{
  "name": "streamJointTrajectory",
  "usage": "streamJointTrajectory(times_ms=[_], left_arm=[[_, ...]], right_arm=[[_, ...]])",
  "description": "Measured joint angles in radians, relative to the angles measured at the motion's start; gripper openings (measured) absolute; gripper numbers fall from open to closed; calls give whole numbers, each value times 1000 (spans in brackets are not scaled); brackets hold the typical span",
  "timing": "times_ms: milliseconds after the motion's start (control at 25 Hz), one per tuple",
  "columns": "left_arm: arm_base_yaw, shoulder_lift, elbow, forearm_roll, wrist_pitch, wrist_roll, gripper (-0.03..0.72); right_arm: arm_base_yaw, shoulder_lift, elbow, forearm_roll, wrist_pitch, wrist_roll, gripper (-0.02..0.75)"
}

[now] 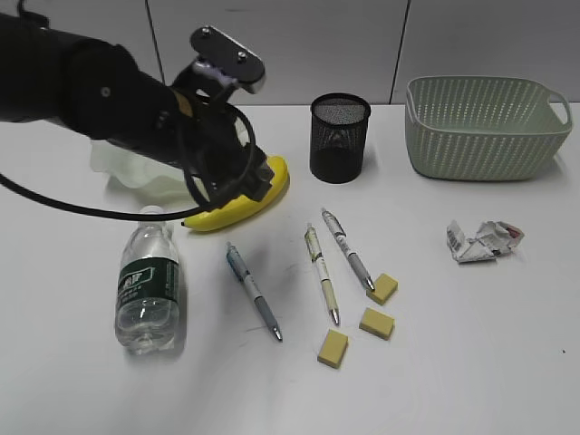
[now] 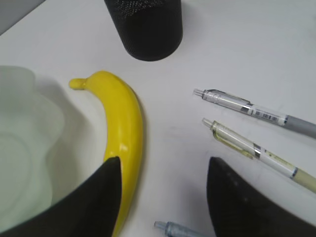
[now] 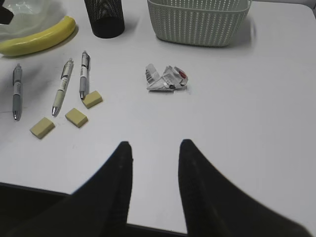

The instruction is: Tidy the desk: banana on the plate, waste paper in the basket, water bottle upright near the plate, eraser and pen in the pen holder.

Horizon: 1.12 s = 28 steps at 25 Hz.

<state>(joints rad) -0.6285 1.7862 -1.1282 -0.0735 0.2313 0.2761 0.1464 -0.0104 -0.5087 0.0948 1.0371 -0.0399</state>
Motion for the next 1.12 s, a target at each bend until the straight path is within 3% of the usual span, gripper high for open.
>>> streamJointTrajectory(times_ms=[360,640,1120], left_arm=[[-35,229,-211,15,3,0,452],[-31,359,-337,119,33,-5,456],[50,374,-356,231,153,-86,456]], right_arm=[[0,0,0,0,0,0,267],[0,0,0,0,0,0,267],[0,0,0,0,0,0,267]])
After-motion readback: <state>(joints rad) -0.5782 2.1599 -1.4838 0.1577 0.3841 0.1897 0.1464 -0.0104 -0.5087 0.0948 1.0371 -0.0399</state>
